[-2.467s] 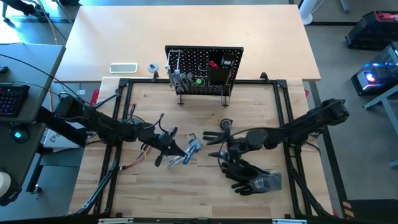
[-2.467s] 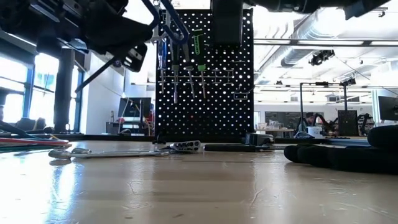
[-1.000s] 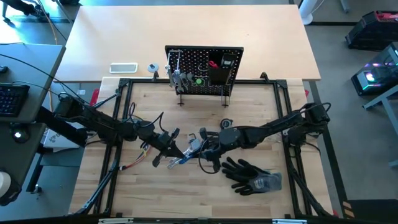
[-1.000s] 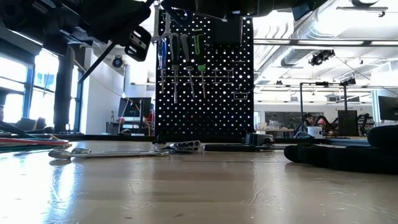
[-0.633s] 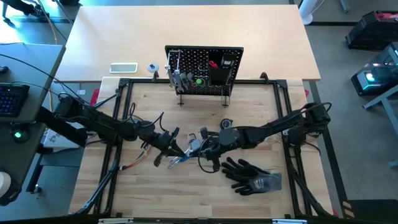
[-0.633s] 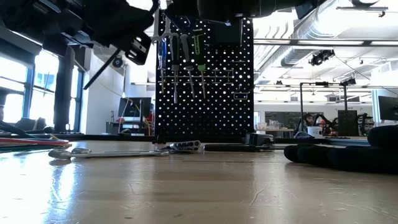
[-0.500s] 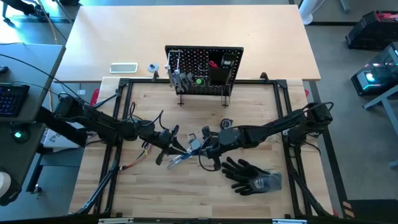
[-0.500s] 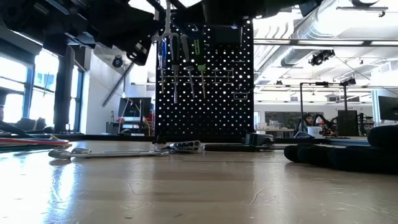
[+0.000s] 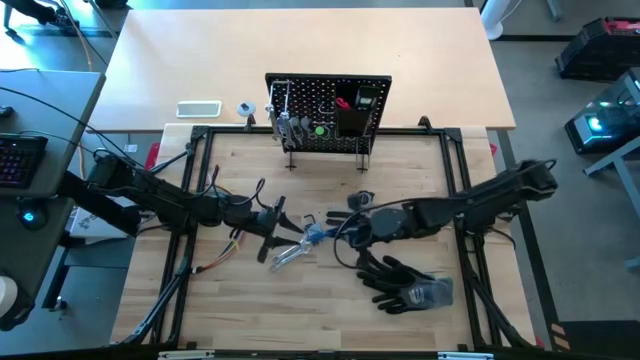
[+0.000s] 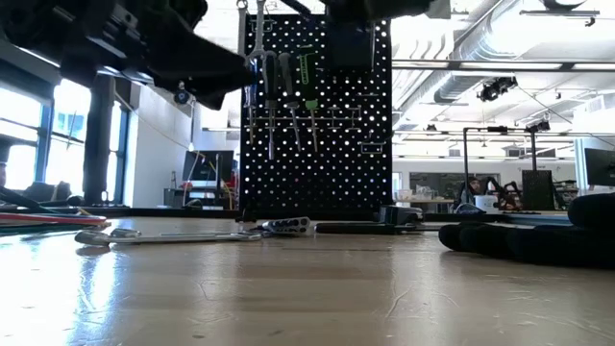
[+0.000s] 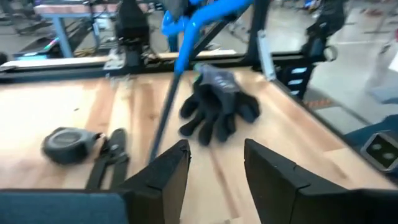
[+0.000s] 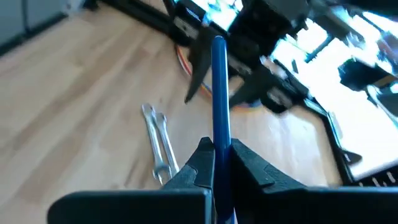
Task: Hang tools onto peg board
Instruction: Put the blue pick tool into the black bin on the peg board
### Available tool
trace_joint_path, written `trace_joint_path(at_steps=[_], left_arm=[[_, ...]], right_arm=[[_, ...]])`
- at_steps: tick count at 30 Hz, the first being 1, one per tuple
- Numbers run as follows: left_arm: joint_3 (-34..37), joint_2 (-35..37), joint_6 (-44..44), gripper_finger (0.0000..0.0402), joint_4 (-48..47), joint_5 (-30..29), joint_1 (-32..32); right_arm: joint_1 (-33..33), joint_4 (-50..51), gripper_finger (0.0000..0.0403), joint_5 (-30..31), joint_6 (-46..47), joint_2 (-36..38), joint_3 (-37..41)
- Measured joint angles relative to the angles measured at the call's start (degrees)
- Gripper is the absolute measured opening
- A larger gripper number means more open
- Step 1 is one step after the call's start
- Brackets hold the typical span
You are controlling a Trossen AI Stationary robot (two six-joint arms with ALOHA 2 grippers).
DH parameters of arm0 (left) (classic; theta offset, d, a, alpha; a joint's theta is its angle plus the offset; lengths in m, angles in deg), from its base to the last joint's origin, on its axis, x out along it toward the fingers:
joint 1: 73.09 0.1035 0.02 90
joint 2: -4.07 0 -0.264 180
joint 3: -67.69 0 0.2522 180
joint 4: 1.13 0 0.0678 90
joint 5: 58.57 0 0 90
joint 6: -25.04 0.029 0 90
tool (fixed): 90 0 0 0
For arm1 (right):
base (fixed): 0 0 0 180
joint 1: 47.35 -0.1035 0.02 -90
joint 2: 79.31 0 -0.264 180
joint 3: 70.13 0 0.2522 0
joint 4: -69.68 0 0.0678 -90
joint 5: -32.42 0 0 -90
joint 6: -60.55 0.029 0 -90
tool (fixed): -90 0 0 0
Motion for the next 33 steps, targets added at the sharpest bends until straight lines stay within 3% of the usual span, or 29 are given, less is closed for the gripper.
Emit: trace_joint_path(at_steps=[6, 18, 33], left_arm=[[0.0, 0.0, 2.4, 0.0149, -1.3, -4.4, 0.1], [0.0, 0.0, 2.6, 0.0149, -3.8, -4.4, 2.1], [0.0, 0.0, 3.0, 0.0149, -4.7, -4.4, 2.1]], right_arm=[[-1.4, 9.0, 0.0015, 7.4, 4.4, 6.0, 0.0], [-3.1, 24.1, 0.0014, 20.5, 14.6, 18.3, 0.0], [-2.9, 35.2, 0.0014, 31.1, 24.3, 31.0, 0.0]])
